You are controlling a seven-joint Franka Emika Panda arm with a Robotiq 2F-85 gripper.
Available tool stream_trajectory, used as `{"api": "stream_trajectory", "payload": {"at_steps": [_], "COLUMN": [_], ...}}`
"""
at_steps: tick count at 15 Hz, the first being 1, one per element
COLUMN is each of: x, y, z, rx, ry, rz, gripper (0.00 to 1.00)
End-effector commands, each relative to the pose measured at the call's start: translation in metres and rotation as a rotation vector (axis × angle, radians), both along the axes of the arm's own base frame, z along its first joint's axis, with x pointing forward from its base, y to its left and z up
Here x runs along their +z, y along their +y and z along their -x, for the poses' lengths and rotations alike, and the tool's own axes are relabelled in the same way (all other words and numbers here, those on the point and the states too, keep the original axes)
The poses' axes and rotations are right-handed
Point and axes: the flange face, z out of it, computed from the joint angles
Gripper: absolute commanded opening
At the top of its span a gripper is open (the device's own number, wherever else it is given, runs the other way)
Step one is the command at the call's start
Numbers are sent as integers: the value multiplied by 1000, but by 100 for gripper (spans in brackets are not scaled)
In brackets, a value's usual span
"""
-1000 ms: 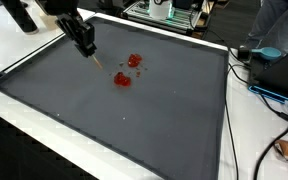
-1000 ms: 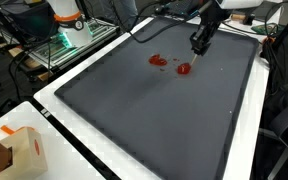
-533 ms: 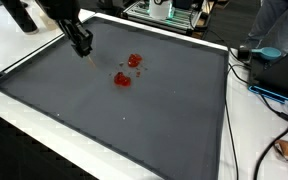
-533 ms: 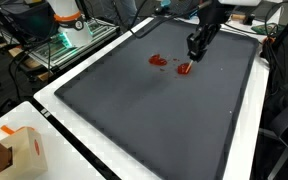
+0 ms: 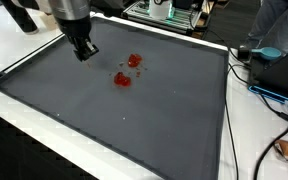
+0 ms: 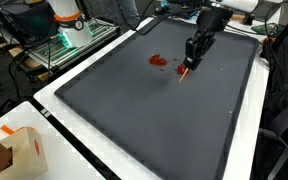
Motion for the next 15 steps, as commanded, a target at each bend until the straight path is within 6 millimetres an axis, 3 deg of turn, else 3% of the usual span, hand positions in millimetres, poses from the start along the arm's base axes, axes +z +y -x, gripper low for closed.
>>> {"api": "stream_trajectory", "payload": {"at_steps": [1,15], "x": [-13,-49], "y": [13,65], "z": [3,11], "rx": [17,157], "ry": [16,77], "rz": [77,153], "gripper": [3,3]}}
